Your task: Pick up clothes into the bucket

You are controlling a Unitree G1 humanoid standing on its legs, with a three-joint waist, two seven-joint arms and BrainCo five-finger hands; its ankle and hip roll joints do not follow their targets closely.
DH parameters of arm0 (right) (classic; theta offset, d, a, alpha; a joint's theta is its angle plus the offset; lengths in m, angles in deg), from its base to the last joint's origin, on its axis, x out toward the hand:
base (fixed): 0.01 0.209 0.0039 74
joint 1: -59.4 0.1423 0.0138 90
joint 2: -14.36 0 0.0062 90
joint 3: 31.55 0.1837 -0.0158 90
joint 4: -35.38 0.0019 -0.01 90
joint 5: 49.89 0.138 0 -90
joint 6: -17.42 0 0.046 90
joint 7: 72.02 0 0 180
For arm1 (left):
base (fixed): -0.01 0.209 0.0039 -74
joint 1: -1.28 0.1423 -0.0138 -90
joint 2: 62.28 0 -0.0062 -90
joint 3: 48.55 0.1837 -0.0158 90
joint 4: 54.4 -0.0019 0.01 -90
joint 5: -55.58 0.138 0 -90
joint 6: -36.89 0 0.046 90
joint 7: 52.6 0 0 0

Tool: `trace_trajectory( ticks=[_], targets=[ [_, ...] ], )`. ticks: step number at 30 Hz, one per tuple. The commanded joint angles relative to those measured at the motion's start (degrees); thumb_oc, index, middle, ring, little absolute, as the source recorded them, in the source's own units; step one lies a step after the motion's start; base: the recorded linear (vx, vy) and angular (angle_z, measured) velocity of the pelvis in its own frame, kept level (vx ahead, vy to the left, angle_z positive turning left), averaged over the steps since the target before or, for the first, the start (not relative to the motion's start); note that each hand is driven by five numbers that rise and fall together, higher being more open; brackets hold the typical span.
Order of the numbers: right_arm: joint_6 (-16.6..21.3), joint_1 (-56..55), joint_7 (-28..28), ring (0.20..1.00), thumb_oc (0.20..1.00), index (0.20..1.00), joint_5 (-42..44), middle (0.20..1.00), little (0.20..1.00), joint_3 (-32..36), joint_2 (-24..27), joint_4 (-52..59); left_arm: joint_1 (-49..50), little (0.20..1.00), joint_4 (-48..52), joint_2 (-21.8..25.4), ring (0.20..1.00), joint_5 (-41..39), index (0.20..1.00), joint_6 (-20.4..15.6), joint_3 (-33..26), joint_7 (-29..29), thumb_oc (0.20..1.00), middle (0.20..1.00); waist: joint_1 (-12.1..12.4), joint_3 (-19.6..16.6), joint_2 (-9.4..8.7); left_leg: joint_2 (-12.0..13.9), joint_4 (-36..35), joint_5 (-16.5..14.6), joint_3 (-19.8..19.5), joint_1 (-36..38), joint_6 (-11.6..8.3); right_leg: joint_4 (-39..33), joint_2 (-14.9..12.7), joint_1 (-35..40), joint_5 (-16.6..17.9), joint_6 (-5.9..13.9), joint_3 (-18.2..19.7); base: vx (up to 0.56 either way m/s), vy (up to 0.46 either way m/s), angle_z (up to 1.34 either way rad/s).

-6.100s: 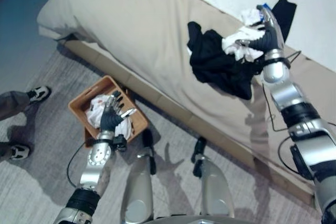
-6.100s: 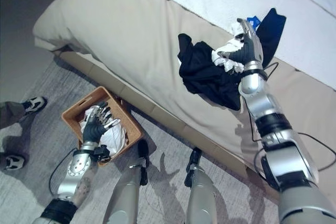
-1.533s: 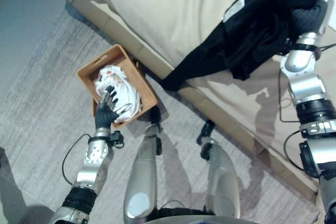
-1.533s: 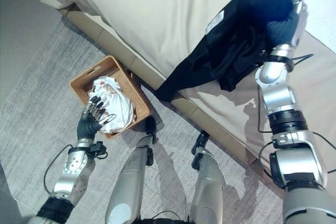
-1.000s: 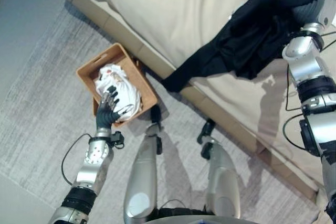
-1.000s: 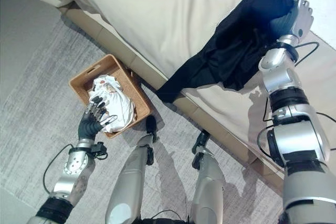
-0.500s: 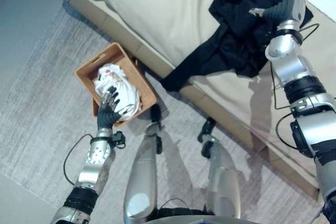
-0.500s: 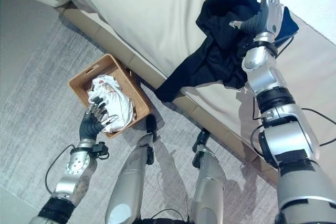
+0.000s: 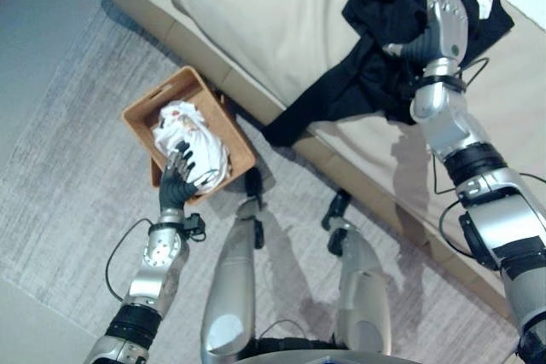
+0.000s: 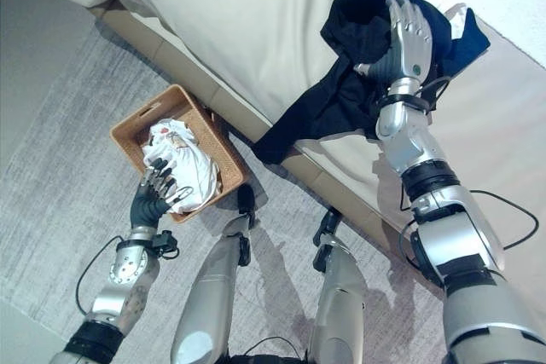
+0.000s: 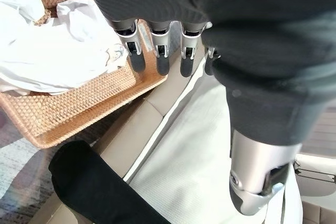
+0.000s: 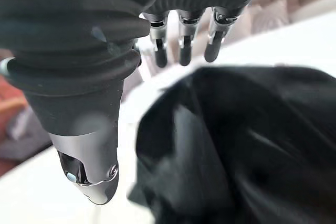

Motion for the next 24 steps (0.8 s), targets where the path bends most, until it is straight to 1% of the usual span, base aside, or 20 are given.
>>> trace_trajectory(
  ticks=[1, 3, 4, 5, 6, 10, 11, 12, 24],
  targets=[
    [0.02, 6.42, -0.95, 1.0, 1.0, 1.0, 2.31, 1.0, 1.0, -3.7, 1.76, -5.49, 2.56, 1.0, 5.56, 0.67, 1.0, 0.78, 1.0, -2.93, -0.08, -0.17, 1.0, 1.0, 1.03, -0.49, 1.46, 0.35, 5.42, -5.11, -2.13, -2.51, -1.01, -1.74, -3.04, -1.33, 6.97, 4.42, 4.08, 0.0, 0.0, 0.0],
    [0.08, 7.5, -1.16, 1.0, 1.0, 1.0, 2.98, 1.0, 1.0, -4.42, 1.39, -7.82, 2.58, 1.0, 5.63, 0.86, 1.0, 0.63, 1.0, -2.95, 0.17, -0.31, 1.0, 1.0, 1.2, -0.49, 1.61, 0.32, 5.48, -5.07, -2.13, -2.75, -1.04, -1.7, -3.09, -1.54, 6.99, 4.4, 4.0, 0.0, 0.0, 0.0],
    [0.09, 9.73, -1.77, 1.0, 1.0, 1.0, 4.09, 1.0, 1.0, -6.1, 1.17, -12.6, 2.44, 1.0, 6.14, 1.33, 1.0, 0.44, 1.0, -2.96, 0.73, -0.41, 1.0, 1.0, 1.58, -0.49, 1.95, 0.21, 5.55, -4.99, -2.14, -3.16, -1.04, -1.63, -3.18, -2.0, 7.07, 4.42, 3.92, 0.0, 0.009, 0.03],
    [0.18, 9.89, -1.74, 1.0, 1.0, 1.0, 4.13, 1.0, 1.0, -6.2, 1.14, -12.77, 2.42, 1.0, 6.14, 1.29, 1.0, 0.44, 1.0, -2.95, 0.69, -0.41, 1.0, 1.0, 1.54, -0.49, 1.98, 0.21, 5.58, -4.99, -2.14, -3.22, -1.04, -1.61, -3.17, -2.05, 7.07, 4.42, 3.92, 0.0, 0.0, 0.0],
    [0.05, 11.5, -2.02, 1.0, 1.0, 1.0, 4.6, 1.0, 1.0, -7.43, 1.04, -15.35, 2.58, 1.0, 6.81, 1.64, 1.0, 0.2, 1.0, -2.88, 0.84, -0.57, 1.0, 1.0, 1.83, -0.49, 2.21, 0.22, 5.62, -4.94, -2.16, -3.52, -1.0, -1.48, -3.23, -2.36, 7.13, 4.45, 3.97, 0.0, 0.0, 0.0],
    [-0.72, 13.72, -2.97, 1.0, 1.0, 1.0, 4.96, 1.0, 1.0, -9.72, 2.27, -21.28, 2.84, 1.0, 8.04, 2.35, 1.0, -0.18, 1.0, -2.87, 1.42, -1.2, 1.0, 1.0, 2.53, -0.49, 2.77, 0.04, 5.75, -4.87, -2.21, -3.97, -0.95, -1.26, -3.42, -2.83, 7.23, 4.57, 3.92, 0.02, 0.003, 0.02],
    [-1.01, 13.91, -3.21, 1.0, 1.0, 1.0, 5.3, 1.0, 1.0, -9.69, 2.51, -22.33, 2.93, 1.0, 7.96, 2.43, 1.0, -0.32, 1.0, -2.83, 1.46, -1.33, 1.0, 1.0, 2.75, -0.49, 2.92, 0.1, 6.05, -6.56, -2.69, -3.09, -1.42, -0.47, -3.23, -2.27, 5.72, 5.26, 4.45, 0.08, -0.004, 0.02],
    [-1.33, 14.34, -3.44, 1.0, 1.0, 1.0, 5.33, 1.0, 1.0, -10.13, 2.84, -23.31, 2.9, 1.0, 7.96, 2.53, 1.0, -0.44, 1.0, -2.73, 1.51, -1.43, 1.0, 1.0, 2.91, -0.49, 3.0, 0.05, 6.04, -6.54, -2.67, -3.09, -1.41, -0.41, -3.25, -2.24, 5.68, 5.26, 4.41, 0.08, -0.009, 0.03],
    [-3.07, 16.48, -3.64, 1.0, 1.0, 1.0, 3.7, 1.0, 1.0, -12.44, 5.69, -25.76, 2.6, 1.0, 9.45, 3.13, 1.0, -0.59, 1.0, -2.15, 2.28, -1.77, 1.0, 1.0, 3.3, -0.49, 3.87, -0.23, 7.09, -7.18, -2.76, -3.63, -1.27, 0.67, -3.48, -3.3, 5.38, 5.32, 4.84, 0.0, 0.001, 0.0]
  ],
)
